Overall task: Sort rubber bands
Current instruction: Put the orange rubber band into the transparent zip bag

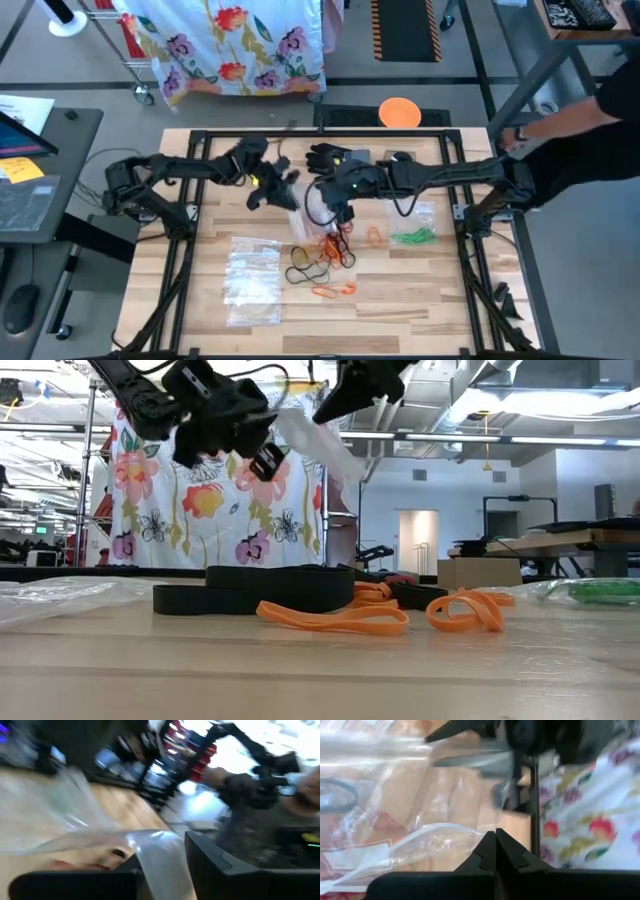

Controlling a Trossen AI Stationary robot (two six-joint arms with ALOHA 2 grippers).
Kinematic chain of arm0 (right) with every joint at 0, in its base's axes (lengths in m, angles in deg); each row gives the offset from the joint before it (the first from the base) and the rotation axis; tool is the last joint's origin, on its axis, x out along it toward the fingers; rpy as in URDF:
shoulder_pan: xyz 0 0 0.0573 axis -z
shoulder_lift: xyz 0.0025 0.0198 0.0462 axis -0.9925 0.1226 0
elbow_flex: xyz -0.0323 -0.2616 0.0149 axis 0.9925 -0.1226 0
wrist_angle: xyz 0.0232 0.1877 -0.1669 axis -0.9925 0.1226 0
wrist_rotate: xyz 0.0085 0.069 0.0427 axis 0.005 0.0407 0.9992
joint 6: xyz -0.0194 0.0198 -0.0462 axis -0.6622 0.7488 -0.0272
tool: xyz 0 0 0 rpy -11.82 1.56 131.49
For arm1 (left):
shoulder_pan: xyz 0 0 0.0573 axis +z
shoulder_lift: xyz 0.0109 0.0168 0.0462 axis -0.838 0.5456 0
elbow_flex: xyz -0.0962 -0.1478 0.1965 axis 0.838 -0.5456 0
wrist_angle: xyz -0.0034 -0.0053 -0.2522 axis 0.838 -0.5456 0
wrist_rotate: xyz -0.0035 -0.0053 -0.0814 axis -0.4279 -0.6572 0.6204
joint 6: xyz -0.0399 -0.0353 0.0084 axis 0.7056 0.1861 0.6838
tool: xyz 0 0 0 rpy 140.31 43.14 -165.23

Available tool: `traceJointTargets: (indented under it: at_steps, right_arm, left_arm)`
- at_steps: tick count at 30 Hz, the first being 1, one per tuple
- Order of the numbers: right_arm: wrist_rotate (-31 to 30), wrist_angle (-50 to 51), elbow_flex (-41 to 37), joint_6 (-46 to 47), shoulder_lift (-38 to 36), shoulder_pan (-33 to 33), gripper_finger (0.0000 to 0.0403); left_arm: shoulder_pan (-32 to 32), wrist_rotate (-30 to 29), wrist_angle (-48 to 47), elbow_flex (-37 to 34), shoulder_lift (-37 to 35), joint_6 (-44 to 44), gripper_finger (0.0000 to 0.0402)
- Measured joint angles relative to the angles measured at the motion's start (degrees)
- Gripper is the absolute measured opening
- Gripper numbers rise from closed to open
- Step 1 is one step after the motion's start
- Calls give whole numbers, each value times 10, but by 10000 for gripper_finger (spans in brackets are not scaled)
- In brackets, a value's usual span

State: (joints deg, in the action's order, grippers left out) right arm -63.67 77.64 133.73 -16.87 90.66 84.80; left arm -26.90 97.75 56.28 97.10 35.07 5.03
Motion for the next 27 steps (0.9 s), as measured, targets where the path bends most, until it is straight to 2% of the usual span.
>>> traceJointTargets:
  at_steps: [7, 11, 15, 18, 20, 23, 27]
  right_arm:
    - [0, 90, 41, 162, 0, 31, 1]
    - [6, 132, 64, 219, 0, 53, 1]
    - [44, 141, 68, 210, 0, 69, 0]
    - [104, 158, 68, 162, 0, 77, 0]
    - [128, 169, 68, 151, 0, 77, 0]
    - [133, 177, 68, 155, -2, 84, 0]
    - [137, 173, 42, 176, -27, 105, 0]
  left_arm:
    - [43, -49, -86, 0, -69, -109, 103]
    - [55, -102, -151, 0, -101, -160, 107]
    - [55, -106, -195, 0, -115, -163, 107]
    - [55, -112, -239, 0, -116, -181, 107]
    - [53, -148, -274, 0, -116, -198, 107]
    - [32, -226, -313, 0, -97, -211, 111]
    - [-2, -254, -356, 0, -55, -235, 130]
